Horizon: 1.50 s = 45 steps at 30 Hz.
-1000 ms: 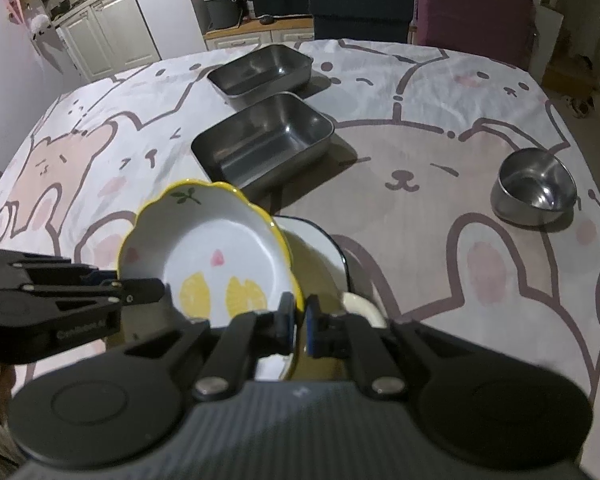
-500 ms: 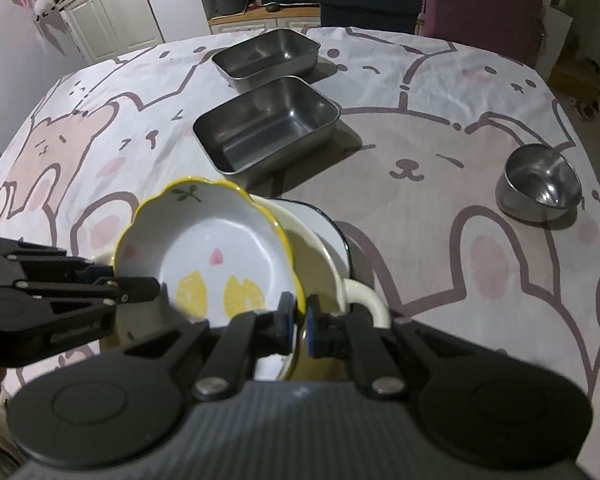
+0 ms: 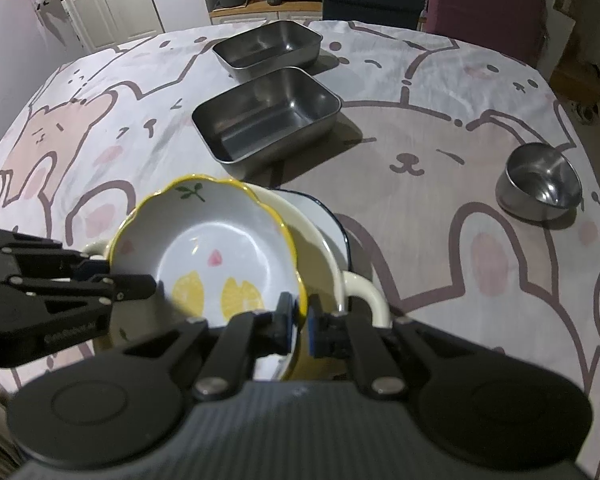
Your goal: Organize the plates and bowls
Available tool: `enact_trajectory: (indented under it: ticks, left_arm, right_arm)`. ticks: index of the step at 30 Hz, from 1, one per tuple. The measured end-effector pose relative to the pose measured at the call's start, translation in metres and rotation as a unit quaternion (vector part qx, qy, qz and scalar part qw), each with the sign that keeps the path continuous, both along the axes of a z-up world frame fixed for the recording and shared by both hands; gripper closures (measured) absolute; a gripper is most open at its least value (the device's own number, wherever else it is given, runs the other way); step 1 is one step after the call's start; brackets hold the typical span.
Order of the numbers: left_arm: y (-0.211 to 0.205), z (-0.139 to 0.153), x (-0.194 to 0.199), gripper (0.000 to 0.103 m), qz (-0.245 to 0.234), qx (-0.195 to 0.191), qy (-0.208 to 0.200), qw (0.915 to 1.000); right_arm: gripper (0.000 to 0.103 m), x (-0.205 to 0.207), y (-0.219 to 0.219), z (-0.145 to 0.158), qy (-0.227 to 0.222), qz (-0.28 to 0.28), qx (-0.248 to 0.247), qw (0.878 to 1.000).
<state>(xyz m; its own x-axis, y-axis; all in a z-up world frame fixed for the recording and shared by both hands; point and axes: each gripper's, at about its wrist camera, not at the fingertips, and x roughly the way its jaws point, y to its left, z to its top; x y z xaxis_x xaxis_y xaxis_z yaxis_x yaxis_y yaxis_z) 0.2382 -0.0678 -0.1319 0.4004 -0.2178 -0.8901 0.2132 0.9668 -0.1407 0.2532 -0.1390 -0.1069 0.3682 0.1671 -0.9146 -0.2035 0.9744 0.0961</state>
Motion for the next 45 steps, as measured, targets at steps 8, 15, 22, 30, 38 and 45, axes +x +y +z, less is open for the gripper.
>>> enact_trajectory:
  ticks: [8, 15, 22, 30, 38, 45]
  left_arm:
    - [0.0, -0.001, 0.0, 0.088, -0.001, -0.001, 0.001, 1.0]
    - [0.001, -0.002, -0.001, 0.089, -0.005, -0.001, -0.004, 1.0]
    - [0.003, 0.0, -0.002, 0.091, -0.003, -0.007, -0.005, 1.0]
    - [0.003, 0.001, -0.002, 0.09, -0.001, -0.01, -0.005, 0.9999]
    - [0.004, 0.001, -0.001, 0.088, -0.002, -0.012, -0.006, 0.9999]
    - [0.007, 0.003, -0.001, 0.088, 0.001, -0.015, -0.007, 0.9999]
  right_arm:
    - [0.092, 0.002, 0.004, -0.005, 0.011, 0.009, -0.012, 1.0]
    - [0.092, 0.001, 0.003, -0.009, 0.018, 0.006, -0.01, 1.0]
    - [0.092, 0.003, 0.005, -0.011, 0.02, 0.007, -0.013, 1.0]
    - [0.093, 0.001, 0.002, -0.007, 0.015, 0.005, -0.008, 1.0]
    - [0.096, -0.003, -0.003, 0.007, -0.017, -0.01, 0.013, 1.0]
    - [0.096, -0.002, 0.001, 0.005, -0.015, -0.001, -0.001, 1.0]
